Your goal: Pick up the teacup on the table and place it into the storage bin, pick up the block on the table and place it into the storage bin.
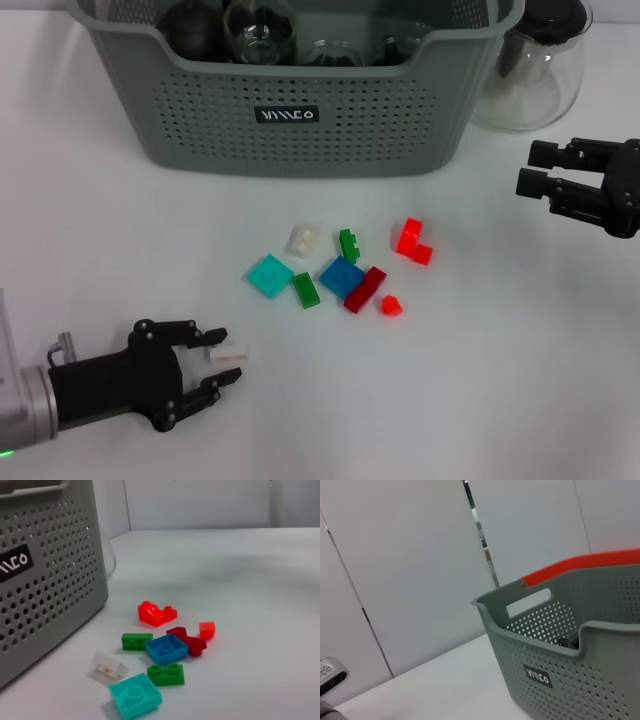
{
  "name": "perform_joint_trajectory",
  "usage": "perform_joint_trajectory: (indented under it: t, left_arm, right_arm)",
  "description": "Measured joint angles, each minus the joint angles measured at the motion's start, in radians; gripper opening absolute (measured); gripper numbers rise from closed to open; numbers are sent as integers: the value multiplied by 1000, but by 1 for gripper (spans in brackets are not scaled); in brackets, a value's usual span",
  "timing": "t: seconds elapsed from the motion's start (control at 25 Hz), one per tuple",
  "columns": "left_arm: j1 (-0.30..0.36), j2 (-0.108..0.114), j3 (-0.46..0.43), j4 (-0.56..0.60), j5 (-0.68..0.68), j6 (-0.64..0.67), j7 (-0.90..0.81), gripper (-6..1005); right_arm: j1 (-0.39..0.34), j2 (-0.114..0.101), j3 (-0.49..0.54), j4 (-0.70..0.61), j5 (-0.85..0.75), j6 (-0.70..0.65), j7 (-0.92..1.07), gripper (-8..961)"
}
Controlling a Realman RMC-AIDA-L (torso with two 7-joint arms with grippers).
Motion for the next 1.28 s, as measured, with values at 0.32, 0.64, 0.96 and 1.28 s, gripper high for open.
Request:
perform_joint_trajectory:
  t: [0.32, 0.64, 0.96, 1.28]
  left_arm:
    - [-12, 1, 0, -16, 1, -11, 7, 361]
    - [-15, 2, -12, -5, 0, -20, 2, 267]
    - [-13, 15, -94, 62, 1, 150, -91, 188]
    - [-134, 42, -221, 107, -155, 465, -409, 187]
  right_arm:
    - [0, 1, 0, 0, 0, -1, 0, 489]
    - [3, 1, 0, 0, 0, 2, 0, 489]
    - [10, -3, 0, 0, 0, -2, 13, 489]
    - [14, 1, -1, 0, 0, 4, 11, 488]
